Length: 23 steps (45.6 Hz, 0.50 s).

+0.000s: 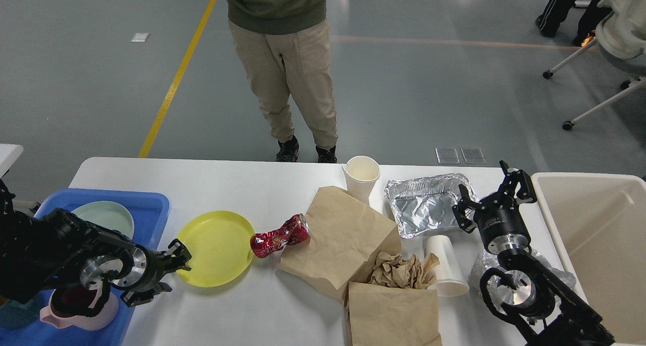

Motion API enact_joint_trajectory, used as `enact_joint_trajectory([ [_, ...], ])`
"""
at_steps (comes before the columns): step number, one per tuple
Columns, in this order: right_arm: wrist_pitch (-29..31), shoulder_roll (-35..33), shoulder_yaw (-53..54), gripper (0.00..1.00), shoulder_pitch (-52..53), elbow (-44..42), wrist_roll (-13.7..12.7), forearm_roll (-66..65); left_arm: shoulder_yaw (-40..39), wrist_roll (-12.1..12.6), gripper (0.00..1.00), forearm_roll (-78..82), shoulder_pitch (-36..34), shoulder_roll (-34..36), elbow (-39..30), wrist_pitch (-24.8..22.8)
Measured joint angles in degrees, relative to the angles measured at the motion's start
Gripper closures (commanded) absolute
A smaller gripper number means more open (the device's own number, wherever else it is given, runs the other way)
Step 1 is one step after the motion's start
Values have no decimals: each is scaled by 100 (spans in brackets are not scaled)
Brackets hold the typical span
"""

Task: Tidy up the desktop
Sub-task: 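Lower the left gripper to the yellow plate edge and grasp it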

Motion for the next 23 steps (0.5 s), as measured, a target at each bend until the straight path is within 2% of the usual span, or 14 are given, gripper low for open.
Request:
enact_joint_trajectory([
  [10,0,0,0,0,0,0,0,0,-63,-5,66,1,156,-13,151,-4],
  [23,0,0,0,0,0,0,0,0,-150,8,73,4,218,-20,318,-145],
])
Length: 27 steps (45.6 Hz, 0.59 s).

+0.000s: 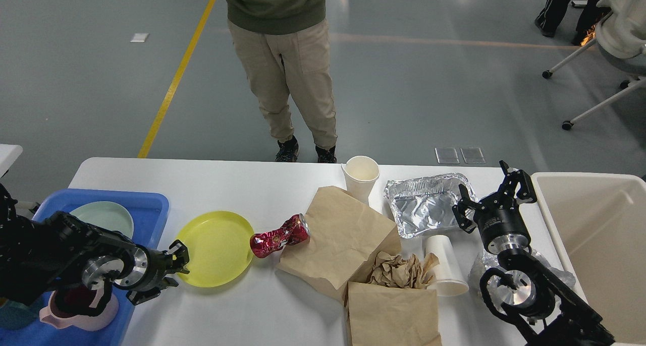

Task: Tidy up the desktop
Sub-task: 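Lower the left gripper to the yellow plate edge and grasp it, then lift the yellow plate and carry it over the blue tray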

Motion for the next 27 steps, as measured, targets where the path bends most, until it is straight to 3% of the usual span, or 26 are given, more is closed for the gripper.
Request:
enact_joint_trajectory([
  [13,0,0,0,0,0,0,0,0,-10,9,80,13,44,-36,27,-7],
  [27,0,0,0,0,0,-1,0,0,-13,9,100,73,72,-24,27,-207],
])
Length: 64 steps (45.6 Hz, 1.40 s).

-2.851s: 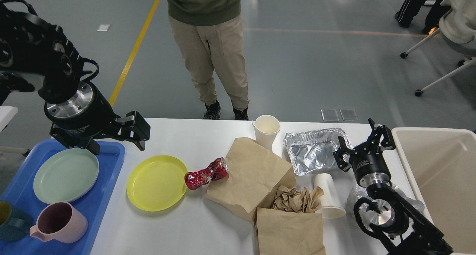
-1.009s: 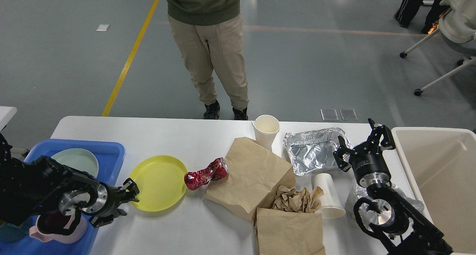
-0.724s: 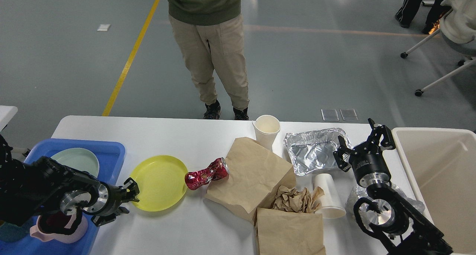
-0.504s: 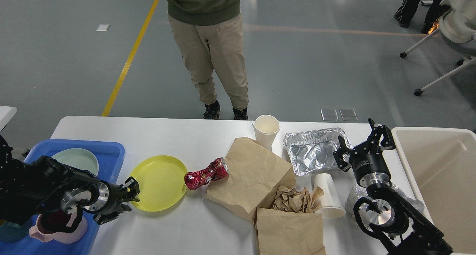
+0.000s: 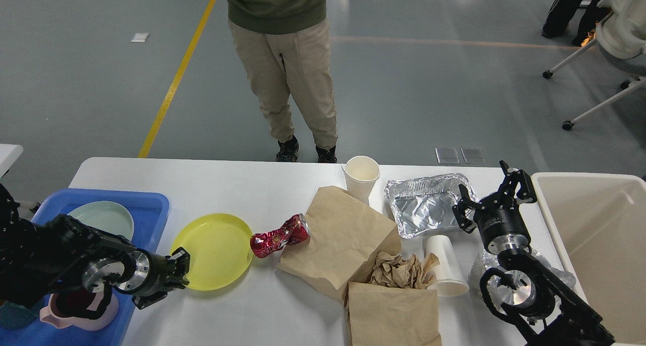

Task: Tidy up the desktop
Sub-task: 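Lift the yellow plate and carry it over the blue tray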

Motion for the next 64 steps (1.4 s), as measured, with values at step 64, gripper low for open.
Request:
enact_joint_trajectory([
  [64,0,0,0,0,-1,-8,0,0,1730,-45,100,7,-3401,770,-1996,-1194],
])
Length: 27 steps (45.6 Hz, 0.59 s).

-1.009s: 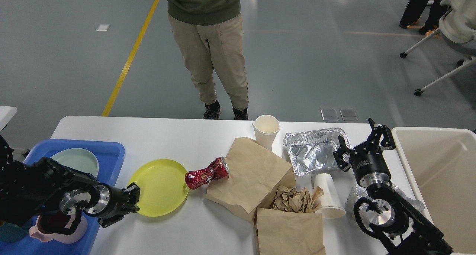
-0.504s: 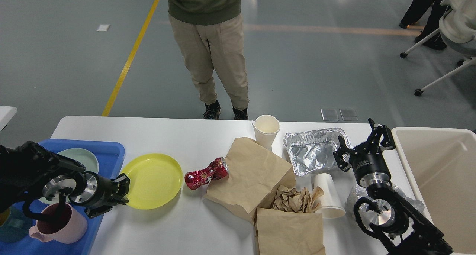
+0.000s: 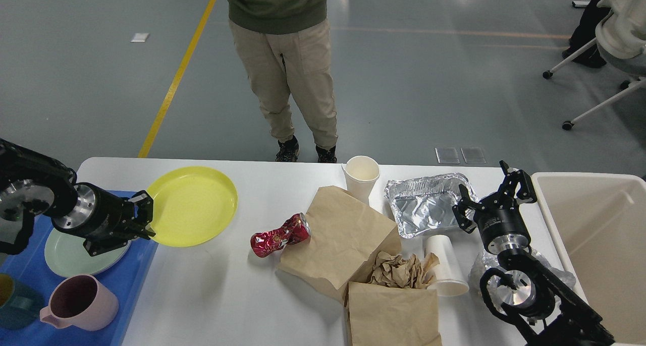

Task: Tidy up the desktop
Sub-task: 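Lift the yellow plate and carry it over the blue tray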

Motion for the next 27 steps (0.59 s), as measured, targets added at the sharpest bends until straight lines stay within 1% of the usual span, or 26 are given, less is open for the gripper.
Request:
enact_joint_trajectory([
  [9,0,0,0,0,0,5,0,0,489,-24,100,-40,-1512,-30,-901,-421],
  [11,0,0,0,0,0,6,0,0,574,-39,100,-53,-1806,-39,-1049,-545],
  [14,0,0,0,0,0,6,0,0,673,-56,100,-74,-2065,-47,-1148,-753],
  [18,0,0,0,0,0,6,0,0,750,-72,100,-117,-2179,-23,-1170,-943],
  [22,0,0,0,0,0,7,0,0,837,-88,100,-141,-2171,27,-1090,-1014],
  [25,0,0,0,0,0,7,0,0,912,-85,100,-145,-2064,133,-874,-1046],
  [26,0,0,0,0,0,8,0,0,945,-53,100,-144,-1862,283,-638,-1070],
  [27,0,0,0,0,0,7,0,0,955,-41,100,-144,-1772,345,-547,-1081],
])
